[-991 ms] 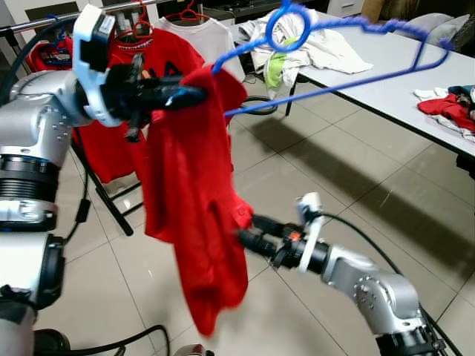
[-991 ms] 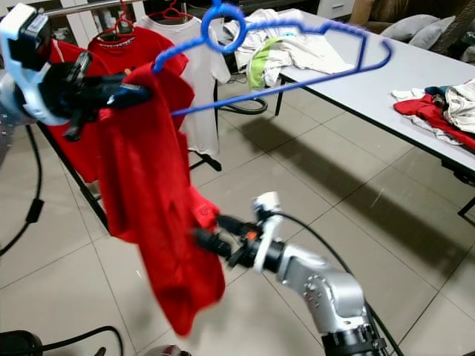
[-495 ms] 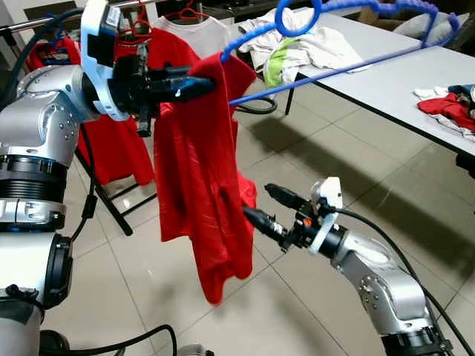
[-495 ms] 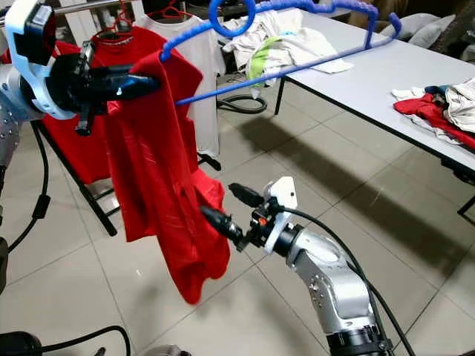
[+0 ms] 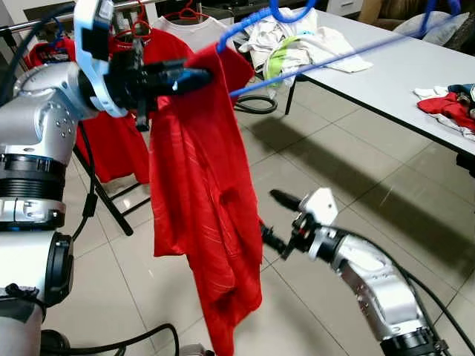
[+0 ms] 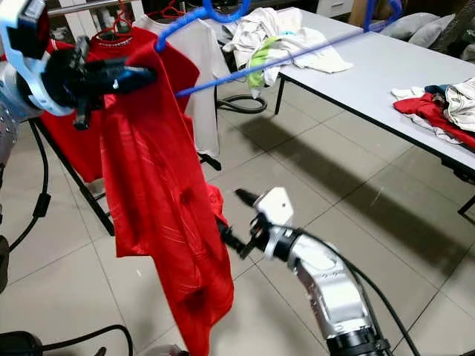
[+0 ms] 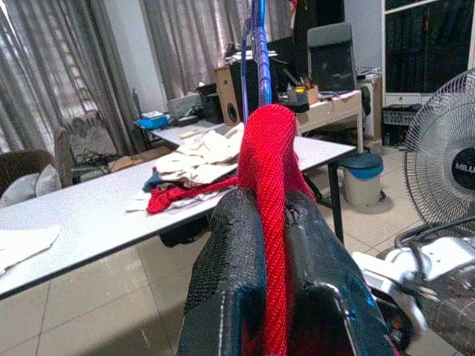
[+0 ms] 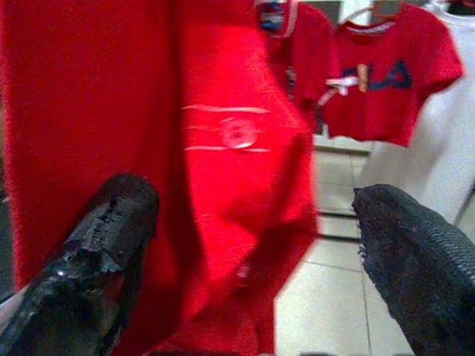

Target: Hang hanger

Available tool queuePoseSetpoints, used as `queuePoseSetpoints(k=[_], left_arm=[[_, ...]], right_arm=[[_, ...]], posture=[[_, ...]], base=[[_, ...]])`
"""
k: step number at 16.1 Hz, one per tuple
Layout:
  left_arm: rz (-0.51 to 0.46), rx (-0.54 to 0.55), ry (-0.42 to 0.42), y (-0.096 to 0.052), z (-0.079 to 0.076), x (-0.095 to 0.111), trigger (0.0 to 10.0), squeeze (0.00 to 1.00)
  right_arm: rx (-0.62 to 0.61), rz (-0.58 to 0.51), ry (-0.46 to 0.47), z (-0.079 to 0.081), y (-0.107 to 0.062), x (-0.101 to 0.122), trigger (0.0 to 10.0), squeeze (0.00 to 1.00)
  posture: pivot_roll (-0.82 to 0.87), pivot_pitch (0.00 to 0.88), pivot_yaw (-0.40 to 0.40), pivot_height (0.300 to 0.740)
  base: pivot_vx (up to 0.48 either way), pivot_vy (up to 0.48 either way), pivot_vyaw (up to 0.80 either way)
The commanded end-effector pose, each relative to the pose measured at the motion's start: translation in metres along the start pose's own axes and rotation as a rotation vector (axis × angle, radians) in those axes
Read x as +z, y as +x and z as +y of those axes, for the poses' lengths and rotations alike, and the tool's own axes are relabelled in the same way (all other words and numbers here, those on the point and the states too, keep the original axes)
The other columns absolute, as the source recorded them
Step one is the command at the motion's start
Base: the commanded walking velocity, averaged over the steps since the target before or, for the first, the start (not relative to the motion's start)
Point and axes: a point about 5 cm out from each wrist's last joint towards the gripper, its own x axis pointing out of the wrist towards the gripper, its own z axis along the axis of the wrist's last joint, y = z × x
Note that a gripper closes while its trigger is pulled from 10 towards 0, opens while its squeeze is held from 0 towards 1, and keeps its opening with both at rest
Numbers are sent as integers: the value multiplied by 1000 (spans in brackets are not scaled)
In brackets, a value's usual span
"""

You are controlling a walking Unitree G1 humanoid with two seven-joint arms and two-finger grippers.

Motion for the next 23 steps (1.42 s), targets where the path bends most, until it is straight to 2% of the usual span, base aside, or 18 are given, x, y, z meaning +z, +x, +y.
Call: queuePoseSetpoints(k=[1,3,5,10,11,12,13,23], left_arm=[[-27,1,42,2,1,13,0,0],[-26,20,53,3,3,13,0,0],[-33,27,56,4,3,14,0,0],[-88,5,37,8,-1,22,0,0],[-91,1,32,8,-1,23,0,0],[-92,-1,29,8,-2,23,0,0],[-88,-5,27,8,-2,23,0,0],[-89,6,23,5,-4,23,0,0]], right_arm=[[25,-15,-28,4,2,3,10000,0],[74,-28,-54,11,3,4,10000,0],[73,-18,-62,11,1,3,10000,0],[-61,46,-78,0,17,-10,10000,0],[-103,31,-53,-5,18,-9,1725,0],[-115,27,-44,-6,19,-9,1725,0],[-125,11,-16,-7,20,-8,0,0],[-152,-3,53,-15,18,-11,0,0]], posture=[[65,0,77,740],[66,0,77,740],[65,0,77,740],[73,0,79,740],[73,0,81,740],[73,0,81,740],[72,0,81,740],[69,0,78,740]], base=[[0,0,0],[0,0,0],[0,0,0],[0,0,0],[0,0,0],[0,0,0],[0,0,0],[0,0,0]])
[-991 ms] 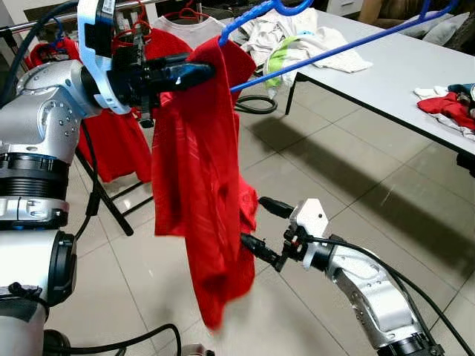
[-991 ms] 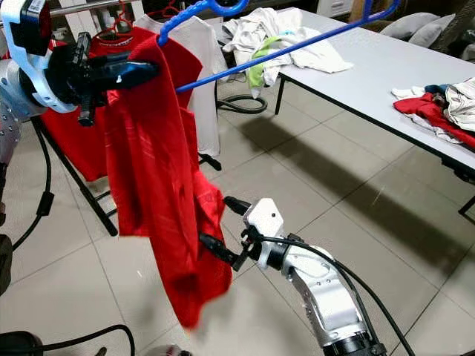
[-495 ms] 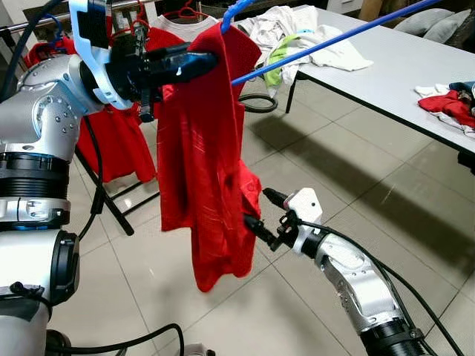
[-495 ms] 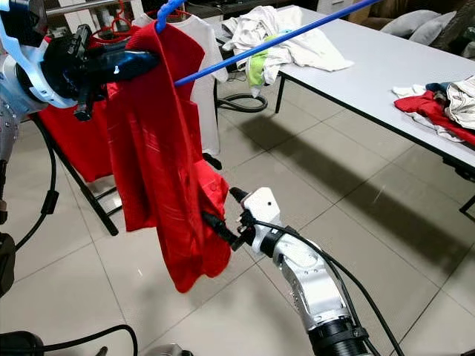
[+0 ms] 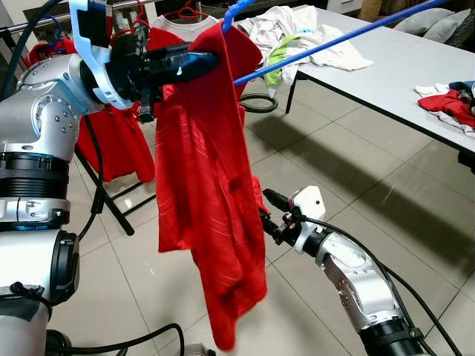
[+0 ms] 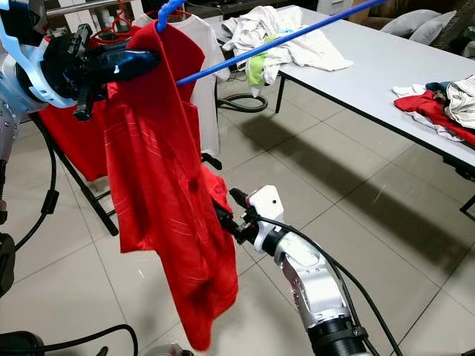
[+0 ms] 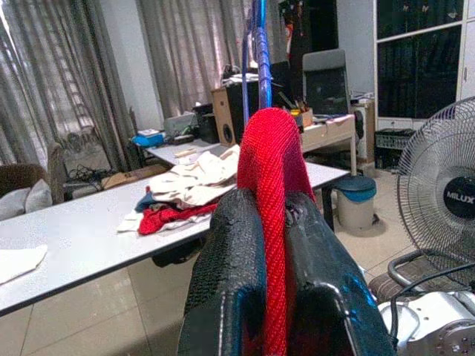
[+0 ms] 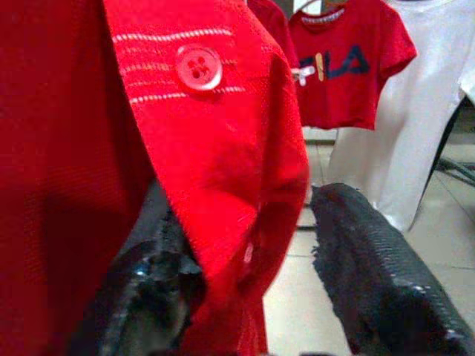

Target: Hang hanger

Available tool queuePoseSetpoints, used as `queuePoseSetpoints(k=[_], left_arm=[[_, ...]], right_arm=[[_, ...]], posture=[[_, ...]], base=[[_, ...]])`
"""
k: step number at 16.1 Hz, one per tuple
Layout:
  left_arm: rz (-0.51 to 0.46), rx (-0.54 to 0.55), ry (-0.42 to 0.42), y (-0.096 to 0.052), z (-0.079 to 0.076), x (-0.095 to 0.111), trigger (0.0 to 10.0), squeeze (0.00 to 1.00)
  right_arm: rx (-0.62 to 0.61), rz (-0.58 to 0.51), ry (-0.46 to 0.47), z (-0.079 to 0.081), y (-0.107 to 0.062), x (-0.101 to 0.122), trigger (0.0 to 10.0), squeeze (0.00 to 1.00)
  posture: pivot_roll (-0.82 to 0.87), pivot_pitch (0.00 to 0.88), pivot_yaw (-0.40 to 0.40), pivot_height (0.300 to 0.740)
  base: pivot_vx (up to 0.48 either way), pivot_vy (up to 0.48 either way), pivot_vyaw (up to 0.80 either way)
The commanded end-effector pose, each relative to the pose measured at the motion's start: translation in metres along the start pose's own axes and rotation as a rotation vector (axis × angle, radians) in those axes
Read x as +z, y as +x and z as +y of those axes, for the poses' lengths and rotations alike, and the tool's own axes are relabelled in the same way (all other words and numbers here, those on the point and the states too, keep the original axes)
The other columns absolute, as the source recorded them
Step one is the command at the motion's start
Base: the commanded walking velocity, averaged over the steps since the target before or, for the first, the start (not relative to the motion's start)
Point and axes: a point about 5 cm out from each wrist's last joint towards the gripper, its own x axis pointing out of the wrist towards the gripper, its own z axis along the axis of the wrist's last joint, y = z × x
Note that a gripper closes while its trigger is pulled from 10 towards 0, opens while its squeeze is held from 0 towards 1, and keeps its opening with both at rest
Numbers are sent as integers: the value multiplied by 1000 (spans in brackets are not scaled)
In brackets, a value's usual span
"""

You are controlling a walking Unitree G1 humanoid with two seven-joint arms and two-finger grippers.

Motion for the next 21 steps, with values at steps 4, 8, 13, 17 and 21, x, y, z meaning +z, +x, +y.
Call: queuePoseSetpoints(k=[4,8,13,17,21], left_arm=[[-21,11,55,-3,-1,14,0,0],[-25,12,50,-4,-1,12,0,0],[-21,22,55,-6,-1,13,0,0],[-19,27,47,-9,-6,5,0,0],[70,20,28,-19,-18,-16,0,0]], right_arm=[[-10,9,66,-5,0,-1,0,0],[-17,-34,175,-6,2,1,0,0],[-22,-57,241,-6,6,3,0,0],[-108,-76,297,-17,5,4,0,0],[-266,-141,364,-50,-10,13,0,0]], posture=[[69,0,78,740],[72,0,79,740],[80,0,75,740],[62,0,64,740],[41,0,56,740]], base=[[0,0,0],[0,0,0],[0,0,0],[0,0,0],[0,0,0]])
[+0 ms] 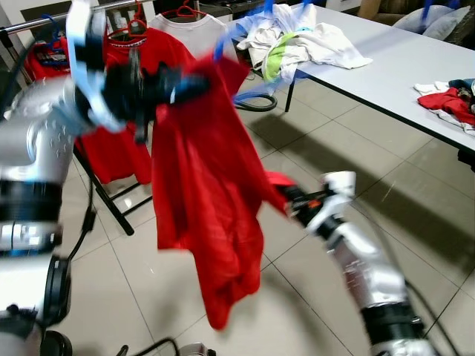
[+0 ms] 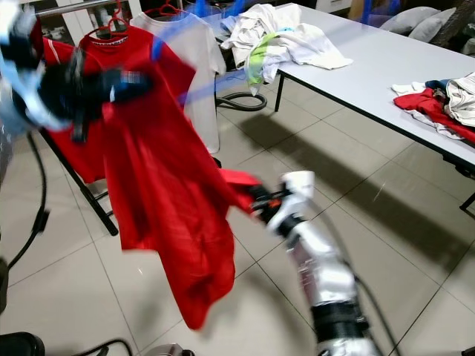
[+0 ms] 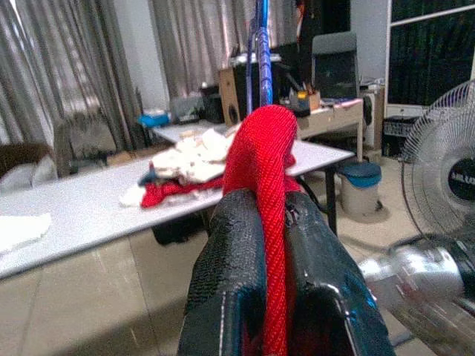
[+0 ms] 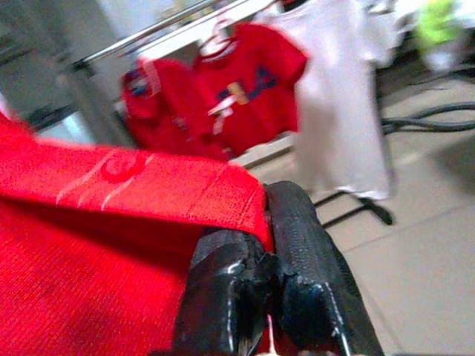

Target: Hang hanger

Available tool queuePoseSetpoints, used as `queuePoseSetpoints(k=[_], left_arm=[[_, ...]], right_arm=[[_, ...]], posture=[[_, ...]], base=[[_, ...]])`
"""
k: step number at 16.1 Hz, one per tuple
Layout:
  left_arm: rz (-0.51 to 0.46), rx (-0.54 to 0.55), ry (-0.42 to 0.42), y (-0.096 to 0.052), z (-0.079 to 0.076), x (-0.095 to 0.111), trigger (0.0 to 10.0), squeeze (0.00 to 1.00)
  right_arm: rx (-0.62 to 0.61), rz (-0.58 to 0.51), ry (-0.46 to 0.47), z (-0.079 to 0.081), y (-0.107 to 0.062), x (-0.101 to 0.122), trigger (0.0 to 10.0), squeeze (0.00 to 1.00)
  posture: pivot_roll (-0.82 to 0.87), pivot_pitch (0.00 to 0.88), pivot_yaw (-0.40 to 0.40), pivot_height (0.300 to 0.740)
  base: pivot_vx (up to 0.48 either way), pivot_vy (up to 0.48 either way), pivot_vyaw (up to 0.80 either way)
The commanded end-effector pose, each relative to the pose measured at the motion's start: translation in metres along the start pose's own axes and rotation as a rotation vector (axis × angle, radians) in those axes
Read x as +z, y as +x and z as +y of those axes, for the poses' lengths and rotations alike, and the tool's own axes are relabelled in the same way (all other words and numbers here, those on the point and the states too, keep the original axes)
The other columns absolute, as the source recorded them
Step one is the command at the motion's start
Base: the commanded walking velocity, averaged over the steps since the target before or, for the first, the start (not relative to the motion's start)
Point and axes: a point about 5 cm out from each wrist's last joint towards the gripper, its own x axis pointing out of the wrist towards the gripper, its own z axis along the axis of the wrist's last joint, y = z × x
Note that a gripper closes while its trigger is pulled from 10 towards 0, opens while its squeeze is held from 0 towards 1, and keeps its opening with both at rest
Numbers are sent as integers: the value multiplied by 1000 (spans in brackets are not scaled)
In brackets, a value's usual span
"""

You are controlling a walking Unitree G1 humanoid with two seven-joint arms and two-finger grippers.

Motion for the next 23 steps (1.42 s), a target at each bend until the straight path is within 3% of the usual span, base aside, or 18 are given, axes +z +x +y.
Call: queuePoseSetpoints(k=[1,5,8,12,15,17,19,20,21,23], left_arm=[[25,-11,43,-2,-5,5,0,0],[111,9,6,-12,-25,-29,0,0],[203,17,-10,-23,-43,-60,0,0],[365,80,18,-40,-52,-82,0,0],[567,210,103,-57,-48,-100,0,0],[629,321,176,-64,-39,-100,0,0],[666,314,202,-67,-40,-102,0,0],[633,209,185,-62,-50,-104,0,0],[596,174,154,-58,-55,-105,0,0],[627,182,164,-59,-54,-109,0,0]], right_arm=[[-61,-42,33,-12,-3,11,0,0],[-214,-177,138,-52,-16,51,0,0],[-264,-269,230,-68,-19,78,0,0],[-314,-311,281,-85,-24,93,0,0],[-307,-318,295,-87,-24,99,0,0],[-304,-321,300,-87,-23,99,0,0],[-301,-321,306,-87,-23,99,0,0],[-298,-320,306,-87,-22,99,0,0],[-297,-320,303,-86,-21,100,0,0],[-293,-322,299,-86,-20,103,0,0]], posture=[[37,0,53,740],[21,0,43,740],[5,0,38,740],[3,0,26,740],[3,0,22,740],[5,0,22,740],[5,0,21,740],[5,0,21,740],[5,0,20,740],[4,0,20,740]], base=[[0,0,0],[0,0,0],[0,0,0],[0,0,0],[0,0,0],[0,0,0],[0,0,0],[0,0,0],[0,0,0],[0,0,0]])
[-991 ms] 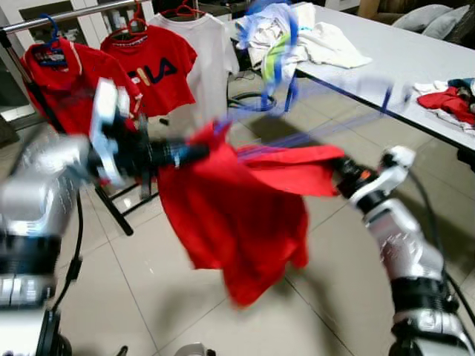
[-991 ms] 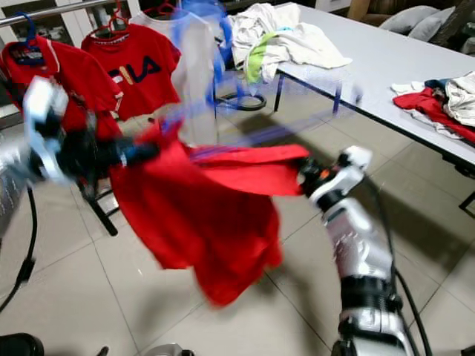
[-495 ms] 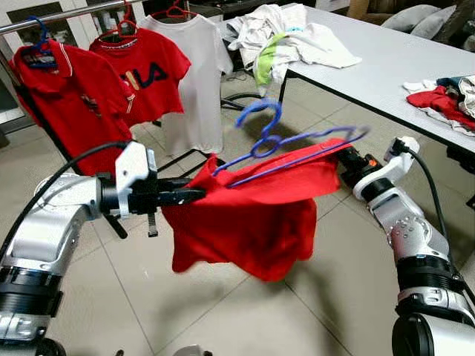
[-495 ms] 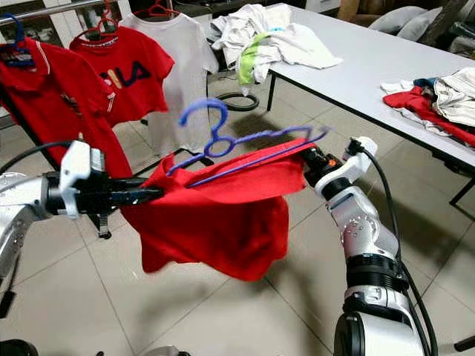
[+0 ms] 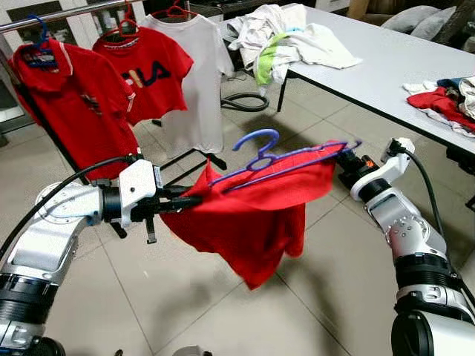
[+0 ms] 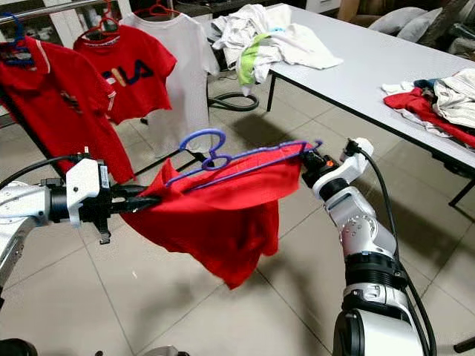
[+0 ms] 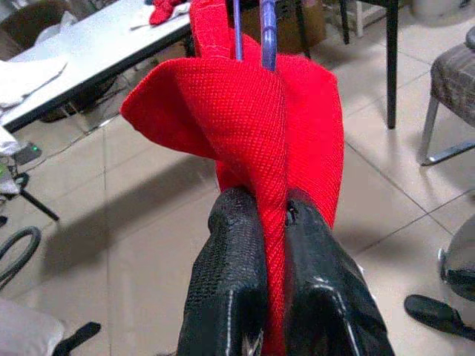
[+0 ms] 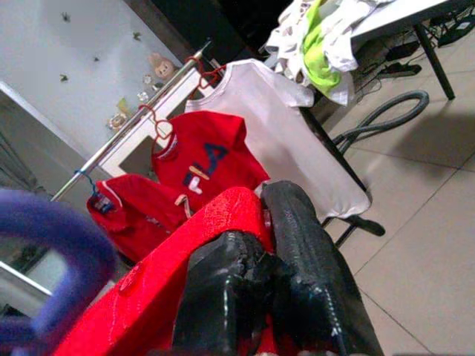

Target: Hang hanger

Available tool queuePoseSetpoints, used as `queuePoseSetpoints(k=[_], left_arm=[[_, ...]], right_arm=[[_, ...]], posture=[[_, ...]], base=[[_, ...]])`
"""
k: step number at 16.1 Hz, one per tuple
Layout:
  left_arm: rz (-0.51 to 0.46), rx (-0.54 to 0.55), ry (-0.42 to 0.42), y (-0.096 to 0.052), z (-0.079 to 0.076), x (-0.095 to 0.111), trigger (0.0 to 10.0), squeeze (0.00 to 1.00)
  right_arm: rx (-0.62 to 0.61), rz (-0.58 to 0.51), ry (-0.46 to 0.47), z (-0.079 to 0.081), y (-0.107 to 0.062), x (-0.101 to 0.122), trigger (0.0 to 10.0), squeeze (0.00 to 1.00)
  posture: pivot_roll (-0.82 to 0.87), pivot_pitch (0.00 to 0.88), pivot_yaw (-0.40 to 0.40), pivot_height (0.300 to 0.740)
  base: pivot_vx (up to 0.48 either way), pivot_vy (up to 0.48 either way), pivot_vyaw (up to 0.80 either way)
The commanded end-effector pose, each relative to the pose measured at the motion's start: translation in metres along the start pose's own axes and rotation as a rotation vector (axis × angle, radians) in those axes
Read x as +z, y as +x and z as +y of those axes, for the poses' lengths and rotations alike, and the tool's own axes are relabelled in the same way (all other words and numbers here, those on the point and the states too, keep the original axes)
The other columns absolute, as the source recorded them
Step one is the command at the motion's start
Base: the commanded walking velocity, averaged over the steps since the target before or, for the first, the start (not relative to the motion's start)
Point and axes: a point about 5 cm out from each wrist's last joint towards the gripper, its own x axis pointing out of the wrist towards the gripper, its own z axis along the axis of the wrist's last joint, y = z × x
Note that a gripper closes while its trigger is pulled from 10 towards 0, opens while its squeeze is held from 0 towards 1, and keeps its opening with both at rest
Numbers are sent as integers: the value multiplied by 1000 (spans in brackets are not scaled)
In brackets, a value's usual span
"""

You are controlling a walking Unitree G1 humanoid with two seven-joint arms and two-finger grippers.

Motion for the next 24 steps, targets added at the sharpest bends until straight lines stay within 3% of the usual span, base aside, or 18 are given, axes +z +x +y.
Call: queuePoseSetpoints(k=[1,3,4,20,21,24], left_arm=[[141,43,-38,-24,4,-19,0,0],[190,59,-27,-26,6,-22,0,0],[270,52,-8,-28,5,-29,0,0],[270,52,-8,-28,5,-29,0,0],[372,52,0,-27,4,-41,0,0],[453,64,5,-25,3,-52,0,0]], right_arm=[[-102,-197,-22,-19,-15,53,0,0],[-97,-196,-29,-18,-15,54,0,0],[-92,-195,-32,-18,-15,55,0,0],[-92,-195,-32,-18,-15,55,0,0],[-62,-185,-49,-13,-12,55,0,0],[-19,-170,-75,-5,-8,56,0,0]], posture=[[4,0,20,740],[2,0,21,740],[4,0,23,740],[4,0,23,740],[3,0,25,740],[3,0,25,740]], base=[[0,0,0],[0,0,0],[0,0,0],[0,0,0],[0,0,0],[0,0,0]])
